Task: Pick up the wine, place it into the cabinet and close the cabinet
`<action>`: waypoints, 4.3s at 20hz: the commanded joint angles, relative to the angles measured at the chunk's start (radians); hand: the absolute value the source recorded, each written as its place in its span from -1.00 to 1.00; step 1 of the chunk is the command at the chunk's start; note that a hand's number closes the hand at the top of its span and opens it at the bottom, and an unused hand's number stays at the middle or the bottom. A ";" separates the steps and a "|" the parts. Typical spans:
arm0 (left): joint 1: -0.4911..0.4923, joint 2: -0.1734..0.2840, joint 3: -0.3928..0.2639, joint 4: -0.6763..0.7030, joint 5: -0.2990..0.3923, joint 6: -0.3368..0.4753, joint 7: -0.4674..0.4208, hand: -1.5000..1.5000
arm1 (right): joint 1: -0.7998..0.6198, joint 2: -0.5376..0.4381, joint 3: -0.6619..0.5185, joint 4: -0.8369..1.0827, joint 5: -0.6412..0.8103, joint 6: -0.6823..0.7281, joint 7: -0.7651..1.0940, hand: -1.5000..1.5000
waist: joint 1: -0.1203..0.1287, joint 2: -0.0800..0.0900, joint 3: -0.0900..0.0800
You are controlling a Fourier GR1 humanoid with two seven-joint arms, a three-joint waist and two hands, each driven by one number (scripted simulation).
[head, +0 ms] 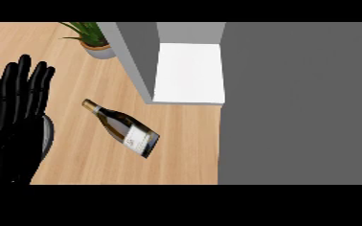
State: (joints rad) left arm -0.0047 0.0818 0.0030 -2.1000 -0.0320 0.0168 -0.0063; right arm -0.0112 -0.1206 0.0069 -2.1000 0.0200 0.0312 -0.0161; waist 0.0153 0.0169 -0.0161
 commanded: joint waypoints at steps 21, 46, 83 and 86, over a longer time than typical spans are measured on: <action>-0.455 0.242 0.597 0.951 1.116 0.485 0.736 -1.00 | 0.166 -0.018 0.266 -0.283 -0.193 0.160 0.220 -1.00 | -0.100 -0.005 0.010; -0.740 0.495 0.618 1.542 1.029 0.364 0.755 -1.00 | 0.249 -0.064 0.295 -0.538 -0.210 0.087 0.407 -1.00 | -0.089 -0.001 0.012; -0.545 0.403 0.530 1.621 0.892 0.196 0.760 -1.00 | 0.248 -0.034 0.330 -0.539 -0.155 0.019 0.408 -1.00 | -0.035 -0.013 0.012; -0.522 0.378 0.532 1.630 0.896 0.154 0.752 -1.00 | 0.258 -0.045 0.352 -0.549 -0.132 0.027 0.401 -1.00 | -0.042 -0.013 0.011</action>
State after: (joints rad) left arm -0.6594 0.4464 0.4587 -0.5487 0.8033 0.2358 0.7435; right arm 0.2104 -0.1499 0.3575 -2.5005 -0.0802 0.0623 0.3290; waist -0.0421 -0.0081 0.0294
